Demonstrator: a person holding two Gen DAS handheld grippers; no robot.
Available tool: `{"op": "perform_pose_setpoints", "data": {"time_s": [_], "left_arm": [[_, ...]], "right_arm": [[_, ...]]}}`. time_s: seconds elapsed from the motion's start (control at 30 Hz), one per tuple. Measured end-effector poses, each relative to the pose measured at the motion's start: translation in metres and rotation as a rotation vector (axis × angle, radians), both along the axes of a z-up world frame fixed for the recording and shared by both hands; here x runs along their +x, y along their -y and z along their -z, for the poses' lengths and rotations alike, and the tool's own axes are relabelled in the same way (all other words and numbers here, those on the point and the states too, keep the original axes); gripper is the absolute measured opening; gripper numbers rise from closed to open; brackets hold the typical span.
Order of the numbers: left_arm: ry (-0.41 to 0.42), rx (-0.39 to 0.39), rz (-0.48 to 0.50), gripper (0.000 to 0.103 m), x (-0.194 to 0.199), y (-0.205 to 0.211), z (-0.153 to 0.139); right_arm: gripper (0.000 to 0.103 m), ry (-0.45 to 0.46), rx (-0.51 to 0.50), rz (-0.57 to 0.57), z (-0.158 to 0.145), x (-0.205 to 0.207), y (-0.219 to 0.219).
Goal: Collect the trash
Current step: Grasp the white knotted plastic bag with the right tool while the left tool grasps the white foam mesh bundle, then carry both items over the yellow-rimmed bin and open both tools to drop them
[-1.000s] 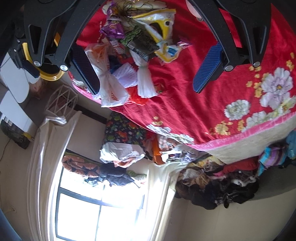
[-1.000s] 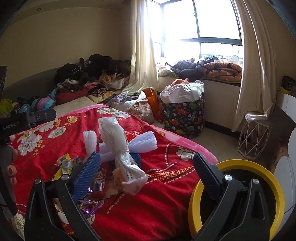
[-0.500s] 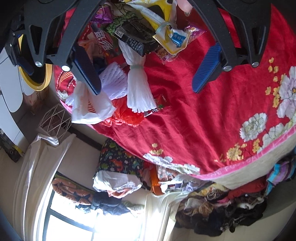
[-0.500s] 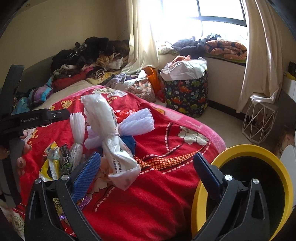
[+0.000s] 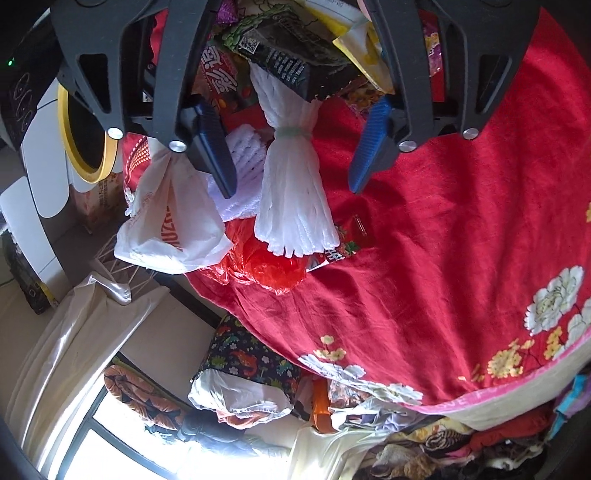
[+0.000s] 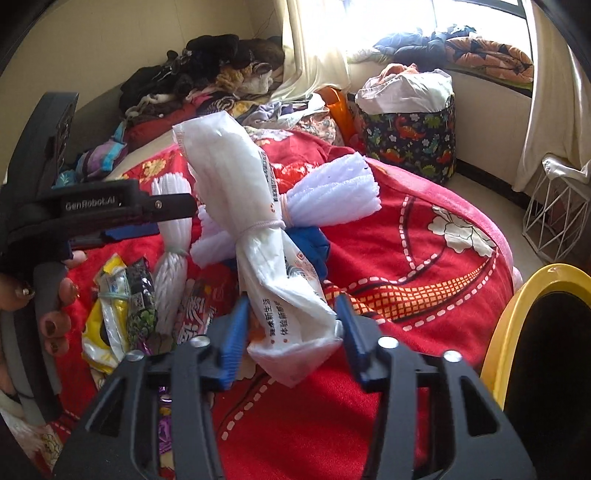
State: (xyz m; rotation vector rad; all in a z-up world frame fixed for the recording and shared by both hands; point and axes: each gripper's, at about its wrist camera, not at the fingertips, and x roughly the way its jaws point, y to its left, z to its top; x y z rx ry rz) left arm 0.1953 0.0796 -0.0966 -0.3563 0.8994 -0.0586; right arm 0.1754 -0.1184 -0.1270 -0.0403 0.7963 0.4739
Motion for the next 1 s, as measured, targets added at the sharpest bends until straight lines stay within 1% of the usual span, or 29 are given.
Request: {"op": "perform_pose_setpoints", "data": {"time_s": [0.03, 0.07, 0.13, 0.2, 0.3, 0.47, 0.6, 0.77, 1.0], "left_arm": [[-0.002, -0.007, 0.002, 0.040, 0.000, 0.000, 0.001], [0.000, -0.014, 0.003, 0.035, 0.000, 0.001, 0.001], [0.012, -0.022, 0.002, 0.018, 0.000, 0.002, 0.000], [0.029, -0.035, 0.005, 0.014, -0.003, 0.003, -0.004], [0.072, -0.043, 0.004, 0.013, -0.010, 0.005, -0.013], [0.164, -0.041, 0.007, 0.013, -0.026, 0.012, -0.038], [0.236, -0.047, 0.013, 0.013, -0.036, 0.019, -0.058], [0.299, -0.050, 0.030, 0.013, -0.040, 0.032, -0.075], [0.326, -0.049, 0.069, 0.013, -0.040, 0.053, -0.088]], "right_arm": [[0.039, 0.005, 0.011, -0.004, -0.001, -0.002, 0.002], [0.038, 0.011, 0.018, -0.006, -0.002, -0.004, 0.003], [0.037, 0.022, 0.025, -0.005, -0.003, -0.008, 0.006], [0.037, 0.025, 0.047, 0.003, -0.006, -0.011, 0.012], [0.036, 0.043, 0.069, 0.010, -0.012, -0.018, 0.020], [0.036, 0.090, 0.093, 0.025, -0.029, -0.029, 0.034], [0.036, 0.105, 0.111, 0.056, -0.042, -0.032, 0.047], [0.036, 0.126, 0.125, 0.087, -0.052, -0.037, 0.063], [0.036, 0.164, 0.130, 0.129, -0.061, -0.046, 0.084]]}}
